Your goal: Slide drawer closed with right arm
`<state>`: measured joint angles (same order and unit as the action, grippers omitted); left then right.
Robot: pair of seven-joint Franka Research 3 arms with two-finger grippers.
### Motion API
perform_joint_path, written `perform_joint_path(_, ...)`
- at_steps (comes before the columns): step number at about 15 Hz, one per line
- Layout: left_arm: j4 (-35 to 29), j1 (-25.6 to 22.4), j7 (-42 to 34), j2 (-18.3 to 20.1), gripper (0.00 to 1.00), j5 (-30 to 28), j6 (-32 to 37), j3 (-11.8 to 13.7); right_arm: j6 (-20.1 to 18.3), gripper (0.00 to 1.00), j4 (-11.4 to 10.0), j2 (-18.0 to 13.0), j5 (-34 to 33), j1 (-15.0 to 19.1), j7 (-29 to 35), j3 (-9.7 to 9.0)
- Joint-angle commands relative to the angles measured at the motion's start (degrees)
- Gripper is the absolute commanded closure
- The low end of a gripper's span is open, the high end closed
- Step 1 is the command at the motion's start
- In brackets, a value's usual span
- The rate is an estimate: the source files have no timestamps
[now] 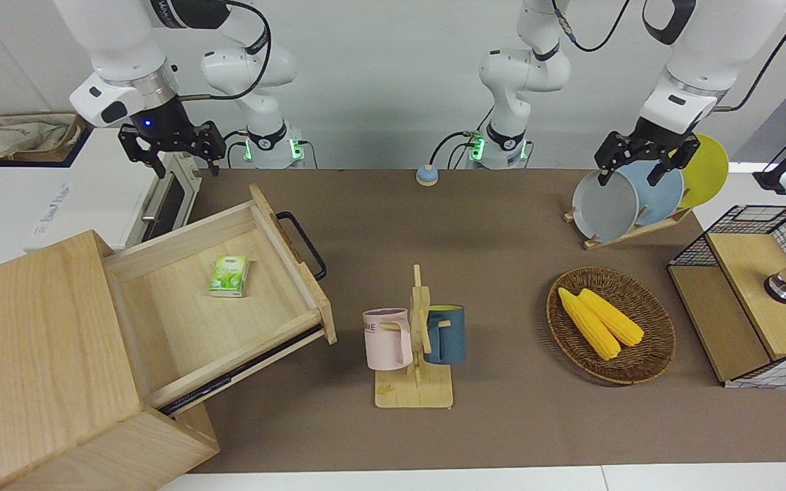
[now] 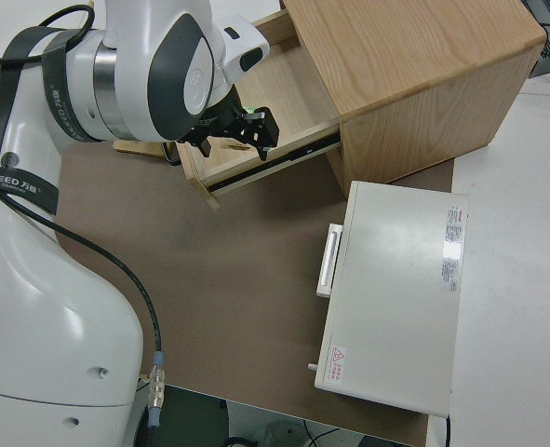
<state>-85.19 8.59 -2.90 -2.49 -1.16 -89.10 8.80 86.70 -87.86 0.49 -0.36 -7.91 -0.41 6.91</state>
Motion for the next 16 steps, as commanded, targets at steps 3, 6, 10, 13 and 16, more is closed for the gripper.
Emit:
perform_joint_path(3,1.17,0.99,-0.44,-0.76,0.0,0.72,-0.02,0.96,-1.01,0.015,1.11,0.74,0.09,0.09,-0.56,-0.14)
perform_joint_path(6,1.17,0.99,-0.44,-0.76,0.0,0.72,-0.02,0.96,-1.01,0.015,1.11,0.74,0.09,0.09,-0.73,-0.14)
perform_joint_path(10,1.17,0.99,-0.44,-0.76,0.0,0.72,-0.02,0.96,-1.1,0.015,1.11,0.74,0.18,-1.14,-0.64,-0.06)
perform_joint_path(13,1.17,0.99,-0.44,-0.76,0.0,0.72,-0.02,0.96,-1.18,0.015,1.11,0.66,0.18,-1.41,-0.56,-0.06)
perform_joint_path(16,1.17,0.99,-0.44,-0.76,0.0,0.71,-0.02,0.96,-2.85,0.017,1.11,0.57,-0.17,-1.32,-0.64,-0.14)
